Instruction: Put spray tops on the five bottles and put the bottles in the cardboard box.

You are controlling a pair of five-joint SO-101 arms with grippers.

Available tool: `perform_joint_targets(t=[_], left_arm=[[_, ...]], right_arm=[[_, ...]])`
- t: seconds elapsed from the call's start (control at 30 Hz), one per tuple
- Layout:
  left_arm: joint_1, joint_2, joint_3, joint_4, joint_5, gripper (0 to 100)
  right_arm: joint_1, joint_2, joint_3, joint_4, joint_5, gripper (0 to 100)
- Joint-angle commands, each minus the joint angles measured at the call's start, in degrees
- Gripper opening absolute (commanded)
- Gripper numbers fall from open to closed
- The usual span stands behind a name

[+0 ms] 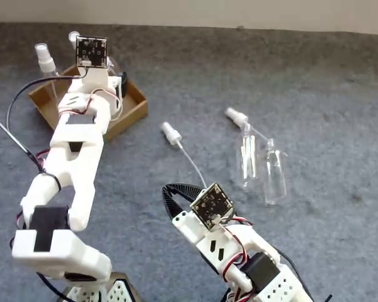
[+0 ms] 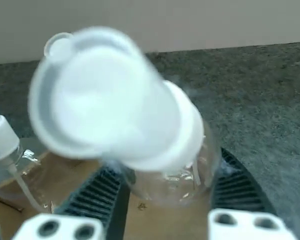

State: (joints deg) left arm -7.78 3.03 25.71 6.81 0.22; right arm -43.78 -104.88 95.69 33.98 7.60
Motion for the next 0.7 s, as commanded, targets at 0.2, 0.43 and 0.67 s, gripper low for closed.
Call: perform_joint_targets(t=[0.2, 0.43, 0.67], left_arm=[[-1.1, 5.1, -6.6, -1.7, -0.2, 5], [-0.9, 6.6, -6.6, -1.7, -0.2, 5], [-0.9, 10.9, -9.9, -1.5, -0.2, 5]], right_arm=[[0.7, -0.1, 9.5, 0.2, 0.4, 1.9], [0.7, -0.1, 9.5, 0.2, 0.4, 1.9], [0.7, -0.1, 9.5, 0.3, 0.4, 1.9]])
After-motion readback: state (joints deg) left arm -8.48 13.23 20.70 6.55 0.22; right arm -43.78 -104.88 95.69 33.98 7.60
